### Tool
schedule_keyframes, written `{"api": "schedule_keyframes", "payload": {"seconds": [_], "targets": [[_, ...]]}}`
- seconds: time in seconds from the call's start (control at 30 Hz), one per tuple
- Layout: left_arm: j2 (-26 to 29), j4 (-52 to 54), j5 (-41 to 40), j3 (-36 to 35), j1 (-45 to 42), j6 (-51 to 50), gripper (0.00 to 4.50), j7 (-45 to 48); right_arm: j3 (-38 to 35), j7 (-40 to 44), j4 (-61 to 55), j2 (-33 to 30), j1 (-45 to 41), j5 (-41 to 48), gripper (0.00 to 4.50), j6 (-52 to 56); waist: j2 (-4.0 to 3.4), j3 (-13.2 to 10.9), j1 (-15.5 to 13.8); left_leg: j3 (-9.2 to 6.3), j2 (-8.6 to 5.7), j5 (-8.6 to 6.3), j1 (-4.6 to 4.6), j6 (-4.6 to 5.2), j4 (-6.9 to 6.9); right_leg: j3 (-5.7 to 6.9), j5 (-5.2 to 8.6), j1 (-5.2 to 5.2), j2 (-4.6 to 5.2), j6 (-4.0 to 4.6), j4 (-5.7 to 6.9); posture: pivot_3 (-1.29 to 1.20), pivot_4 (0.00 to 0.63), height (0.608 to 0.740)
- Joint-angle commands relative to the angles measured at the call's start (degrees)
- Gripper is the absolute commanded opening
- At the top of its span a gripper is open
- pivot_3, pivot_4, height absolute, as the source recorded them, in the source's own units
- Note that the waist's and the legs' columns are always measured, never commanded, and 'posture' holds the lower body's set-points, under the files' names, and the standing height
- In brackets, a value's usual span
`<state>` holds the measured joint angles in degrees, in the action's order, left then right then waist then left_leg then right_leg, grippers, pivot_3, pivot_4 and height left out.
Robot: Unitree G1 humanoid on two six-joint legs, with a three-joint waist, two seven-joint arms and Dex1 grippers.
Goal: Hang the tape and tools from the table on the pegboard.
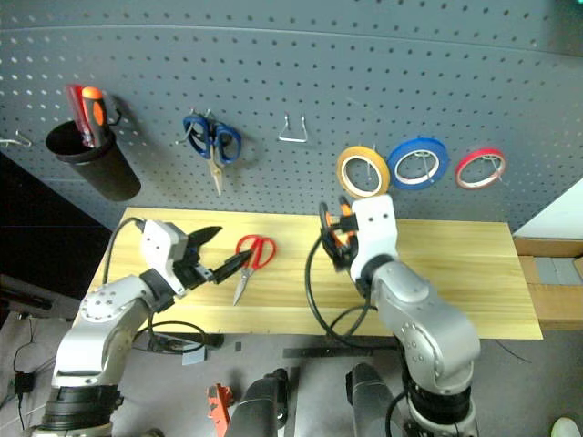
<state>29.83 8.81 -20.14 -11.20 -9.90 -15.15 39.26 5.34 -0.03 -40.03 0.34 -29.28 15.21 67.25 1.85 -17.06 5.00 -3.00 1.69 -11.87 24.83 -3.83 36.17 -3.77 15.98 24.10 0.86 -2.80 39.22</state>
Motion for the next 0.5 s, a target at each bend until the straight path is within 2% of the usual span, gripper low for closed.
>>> {"api": "schedule_keyframes", "payload": {"seconds": [0.03,0.13,0.5], "targets": [[-0.4,0.4,-1.1,-3.0,-1.0,4.8,4.50,-0.5,-1.5,1.0,3.1,0.5,-4.0,-0.2,2.80,-6.2,0.02,0.0,0.0,-0.01,0.01,0.00,0.00,0.00,-0.01,0.02,0.00,0.00,0.00,0.00,-0.01,-0.10,0.262,0.740],[-0.4,1.5,-3.3,-3.0,-1.3,3.5,4.50,0.7,-1.9,2.1,11.9,0.6,-10.8,-1.5,2.80,-14.2,0.03,0.0,0.0,0.00,0.00,0.00,0.00,0.00,-0.06,0.02,0.00,-0.01,0.02,0.01,-0.07,-0.09,0.255,0.740],[0.0,3.8,-7.6,-3.1,-1.3,1.4,4.50,1.0,-4.9,0.1,31.8,5.4,-27.4,-2.3,2.80,-28.3,0.03,0.0,-0.1,0.02,-0.01,0.00,0.02,0.00,-0.05,0.05,-0.01,0.03,0.08,0.03,-0.01,-0.06,0.229,0.740]]}}
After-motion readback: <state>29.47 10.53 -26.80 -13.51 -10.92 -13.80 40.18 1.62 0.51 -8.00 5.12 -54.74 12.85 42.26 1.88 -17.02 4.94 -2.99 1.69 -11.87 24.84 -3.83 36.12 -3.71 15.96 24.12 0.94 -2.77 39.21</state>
